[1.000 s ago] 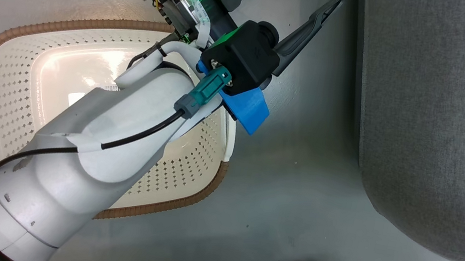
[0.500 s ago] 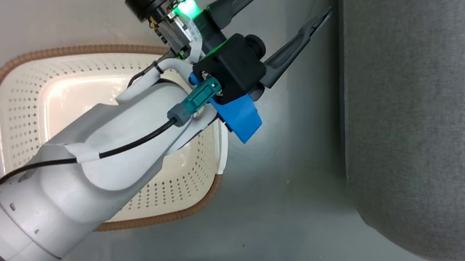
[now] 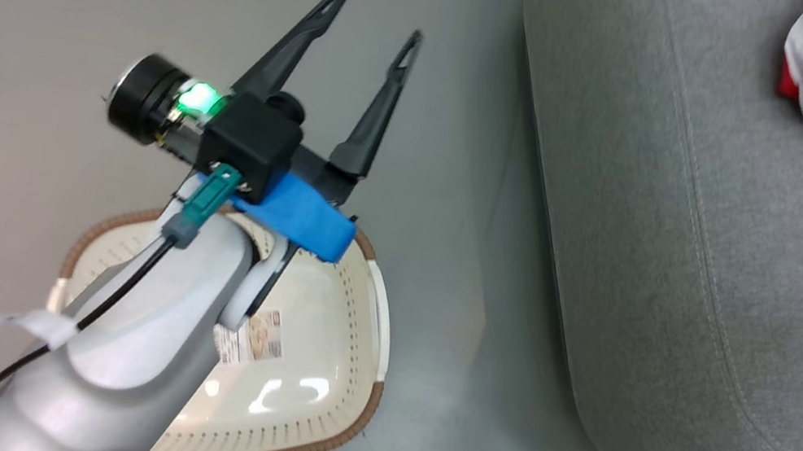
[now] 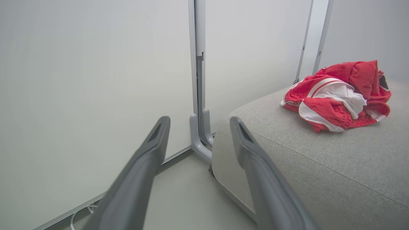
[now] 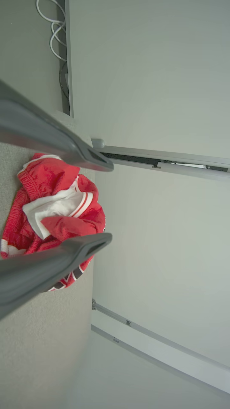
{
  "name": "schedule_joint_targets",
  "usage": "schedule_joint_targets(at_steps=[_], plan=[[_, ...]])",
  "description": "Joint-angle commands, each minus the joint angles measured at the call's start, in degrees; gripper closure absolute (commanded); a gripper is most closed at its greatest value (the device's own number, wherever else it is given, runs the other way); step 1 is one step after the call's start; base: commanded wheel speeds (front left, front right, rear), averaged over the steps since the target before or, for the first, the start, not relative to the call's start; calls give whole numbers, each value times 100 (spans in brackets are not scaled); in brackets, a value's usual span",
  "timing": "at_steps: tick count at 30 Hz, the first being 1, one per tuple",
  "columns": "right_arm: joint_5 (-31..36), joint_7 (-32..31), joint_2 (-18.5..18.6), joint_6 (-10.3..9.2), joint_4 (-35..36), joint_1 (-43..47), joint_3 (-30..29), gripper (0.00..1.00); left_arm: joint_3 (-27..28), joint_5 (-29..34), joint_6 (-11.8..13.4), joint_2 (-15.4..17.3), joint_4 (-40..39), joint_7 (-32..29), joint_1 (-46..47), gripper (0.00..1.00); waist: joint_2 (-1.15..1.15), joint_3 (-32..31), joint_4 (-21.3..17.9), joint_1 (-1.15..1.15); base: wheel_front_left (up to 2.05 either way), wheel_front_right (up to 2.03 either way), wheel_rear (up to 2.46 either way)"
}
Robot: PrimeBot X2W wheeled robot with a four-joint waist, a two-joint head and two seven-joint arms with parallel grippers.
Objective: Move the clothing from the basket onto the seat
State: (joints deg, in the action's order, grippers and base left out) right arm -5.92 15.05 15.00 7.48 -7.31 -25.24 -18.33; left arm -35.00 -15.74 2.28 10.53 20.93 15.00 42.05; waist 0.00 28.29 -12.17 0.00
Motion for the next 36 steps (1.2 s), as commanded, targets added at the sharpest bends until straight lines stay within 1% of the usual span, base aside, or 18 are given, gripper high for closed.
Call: schedule_joint_targets(at_steps=[1, 3, 8, 13, 17, 23, 28, 36], plan=[[-42, 19, -88, 3, 112, 196, 107, 0, 129, -18, 47, 42, -76, 24, -179, 0, 0, -561, 220, 0, 0, 0, 0], [-54, 19, -173, 2, 271, 396, 359, 0, 408, -44, 111, 63, -217, 24, -462, 0, 0, -774, 298, 0, 0, 0, 0], [-74, 19, -352, 2, 444, 810, 807, 0, 1040, 18, 166, 68, -457, 25, -1127, 0, 0, -1233, 531, 0, 0, 0, 0], [-102, 18, -499, 3, 456, 1212, 1029, 0, 1668, 105, 168, 25, -630, 25, -1767, 0, 0, -1618, 778, 0, 0, 0, 0], [-139, 19, -652, 3, 359, 1489, 1059, 0, 2100, 199, 117, -35, -694, 24, -2307, 0, 0, -1875, 934, 0, 0, 0, 0], [-97, 19, -858, 3, 279, 1867, 1152, 0, 2506, 390, -36, -144, -761, 21, -2936, 0, 0, -2111, 1109, 0, 0, 0, 0], [-113, 19, -997, 3, 219, 2166, 1193, 0, 2835, 518, -133, -332, -897, 22, -3329, 0, 0, -2290, 1214, 0, 0, 0, 0], [-80, 19, -1114, 3, 28, 2395, 1350, 0, 3152, 724, -333, -586, -955, 22, -3722, 0, 0, -2525, 1248, 0, 0, 0, 0]])
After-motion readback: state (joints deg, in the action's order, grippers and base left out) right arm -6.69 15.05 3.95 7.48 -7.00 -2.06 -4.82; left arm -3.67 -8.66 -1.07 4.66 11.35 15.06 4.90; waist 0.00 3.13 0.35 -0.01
